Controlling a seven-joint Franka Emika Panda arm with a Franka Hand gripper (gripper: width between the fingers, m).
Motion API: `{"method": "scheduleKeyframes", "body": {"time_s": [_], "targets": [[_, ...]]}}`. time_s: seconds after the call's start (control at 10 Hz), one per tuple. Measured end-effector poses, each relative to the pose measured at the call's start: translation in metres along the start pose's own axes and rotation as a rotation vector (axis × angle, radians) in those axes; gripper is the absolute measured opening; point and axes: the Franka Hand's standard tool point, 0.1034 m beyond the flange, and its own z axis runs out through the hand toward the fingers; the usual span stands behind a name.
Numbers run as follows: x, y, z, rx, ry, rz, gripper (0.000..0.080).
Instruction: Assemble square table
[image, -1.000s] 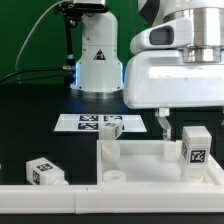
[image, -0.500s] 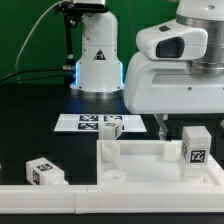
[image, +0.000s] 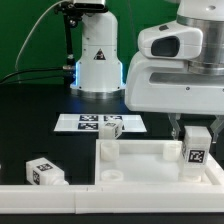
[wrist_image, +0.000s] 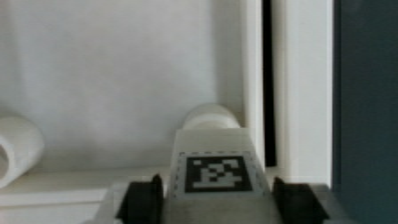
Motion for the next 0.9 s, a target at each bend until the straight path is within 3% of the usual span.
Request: {"method": "scheduleKeyframes", "body": {"time_s": [0.2, 0.5, 0.7, 0.9], "targets": [[0.001, -0.001, 0.000, 0.004, 0.012, 0.132, 0.0285], [-0.002, -0.004, 0.002, 0.059, 0.093, 0.488, 0.0285], [-0.001, -0.009, 0.002, 0.124, 0.059, 0.715, 0.0285], [-0.002, -0.016, 0.002, 0.146, 0.033, 0.951, 0.0285]]}}
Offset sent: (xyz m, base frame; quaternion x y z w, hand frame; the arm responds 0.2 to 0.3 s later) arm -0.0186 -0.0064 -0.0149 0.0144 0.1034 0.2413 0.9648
